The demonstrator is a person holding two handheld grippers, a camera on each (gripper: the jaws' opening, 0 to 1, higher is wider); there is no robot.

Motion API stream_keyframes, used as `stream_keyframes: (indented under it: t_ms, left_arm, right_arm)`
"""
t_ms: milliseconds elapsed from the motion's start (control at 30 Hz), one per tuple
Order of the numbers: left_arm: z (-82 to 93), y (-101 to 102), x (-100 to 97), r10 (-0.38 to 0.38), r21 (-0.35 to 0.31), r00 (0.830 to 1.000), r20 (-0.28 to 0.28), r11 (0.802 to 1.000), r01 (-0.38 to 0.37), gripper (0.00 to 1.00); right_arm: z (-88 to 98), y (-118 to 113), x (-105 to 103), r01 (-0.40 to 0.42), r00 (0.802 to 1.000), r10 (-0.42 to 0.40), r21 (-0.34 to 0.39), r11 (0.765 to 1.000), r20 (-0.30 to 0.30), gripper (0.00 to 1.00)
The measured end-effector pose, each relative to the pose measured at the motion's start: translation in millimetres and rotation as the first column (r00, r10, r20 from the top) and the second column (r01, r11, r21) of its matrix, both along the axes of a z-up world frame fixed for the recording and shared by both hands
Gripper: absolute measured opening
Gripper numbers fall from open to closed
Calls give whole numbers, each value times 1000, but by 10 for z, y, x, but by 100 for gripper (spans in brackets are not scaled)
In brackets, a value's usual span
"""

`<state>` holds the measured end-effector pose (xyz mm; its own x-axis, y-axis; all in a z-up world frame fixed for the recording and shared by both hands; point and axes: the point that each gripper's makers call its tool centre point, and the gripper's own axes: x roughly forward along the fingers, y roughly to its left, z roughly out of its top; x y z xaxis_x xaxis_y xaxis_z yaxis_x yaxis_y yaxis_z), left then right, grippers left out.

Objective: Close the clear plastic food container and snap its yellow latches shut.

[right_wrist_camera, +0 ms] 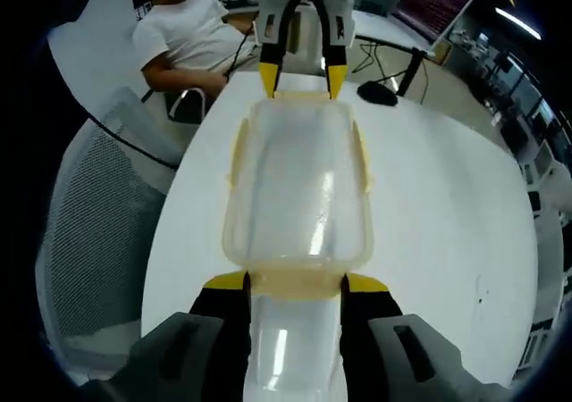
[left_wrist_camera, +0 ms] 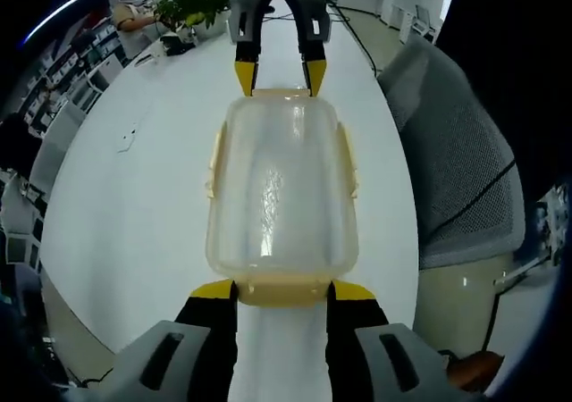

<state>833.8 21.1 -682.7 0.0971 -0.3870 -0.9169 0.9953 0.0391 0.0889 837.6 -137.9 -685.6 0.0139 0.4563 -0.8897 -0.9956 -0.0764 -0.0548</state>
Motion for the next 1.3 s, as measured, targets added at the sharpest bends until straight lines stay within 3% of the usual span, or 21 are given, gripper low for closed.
stream_keyframes:
  t_ms: [667, 1300]
  left_arm:
    - [-13, -490, 26, -20, -44, 1000, -4, 999, 20, 32]
    - [-57, -828, 68, -42, -55, 999, 1, 998, 42, 32]
  right_arm:
    - [-6, -498, -37, 9, 1000, -9, -45, 999, 6, 35]
    - [-69, -841, -39, 36, 999, -36, -57, 998, 6, 35]
